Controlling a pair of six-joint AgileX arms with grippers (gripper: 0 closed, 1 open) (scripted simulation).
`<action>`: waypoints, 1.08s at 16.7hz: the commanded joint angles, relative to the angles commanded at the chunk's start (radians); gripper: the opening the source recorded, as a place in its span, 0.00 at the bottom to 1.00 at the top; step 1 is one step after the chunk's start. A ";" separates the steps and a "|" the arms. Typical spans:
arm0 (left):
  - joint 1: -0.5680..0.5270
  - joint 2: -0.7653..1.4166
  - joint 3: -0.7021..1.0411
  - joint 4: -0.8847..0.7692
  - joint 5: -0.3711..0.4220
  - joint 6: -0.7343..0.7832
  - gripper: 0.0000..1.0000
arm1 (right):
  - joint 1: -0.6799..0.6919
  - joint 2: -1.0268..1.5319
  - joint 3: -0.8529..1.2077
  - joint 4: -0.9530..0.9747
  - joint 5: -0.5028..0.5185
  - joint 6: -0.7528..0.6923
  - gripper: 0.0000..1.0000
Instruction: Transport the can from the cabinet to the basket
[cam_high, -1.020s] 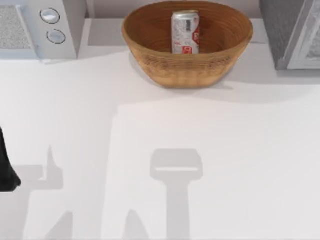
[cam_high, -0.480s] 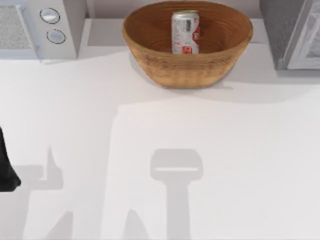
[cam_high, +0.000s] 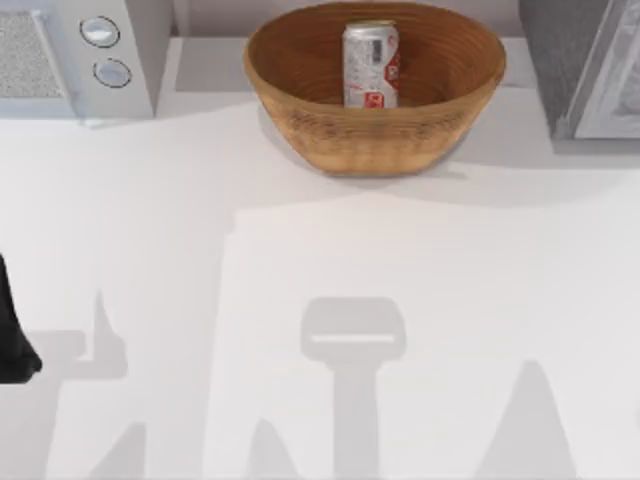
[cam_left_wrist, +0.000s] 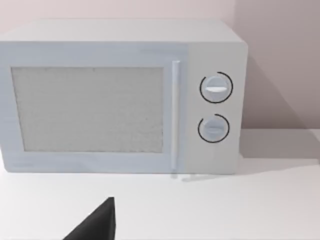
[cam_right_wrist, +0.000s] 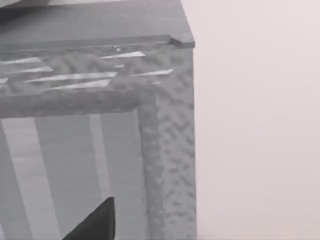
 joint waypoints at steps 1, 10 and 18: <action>0.000 0.000 0.000 0.000 0.000 0.000 1.00 | 0.003 -0.016 0.068 -0.081 0.002 -0.001 1.00; 0.000 0.000 0.000 0.000 0.000 0.000 1.00 | 0.020 -0.091 0.330 -0.363 0.015 -0.002 1.00; 0.000 0.000 0.000 0.000 0.000 0.000 1.00 | 0.165 -0.084 0.349 -0.368 0.163 0.001 1.00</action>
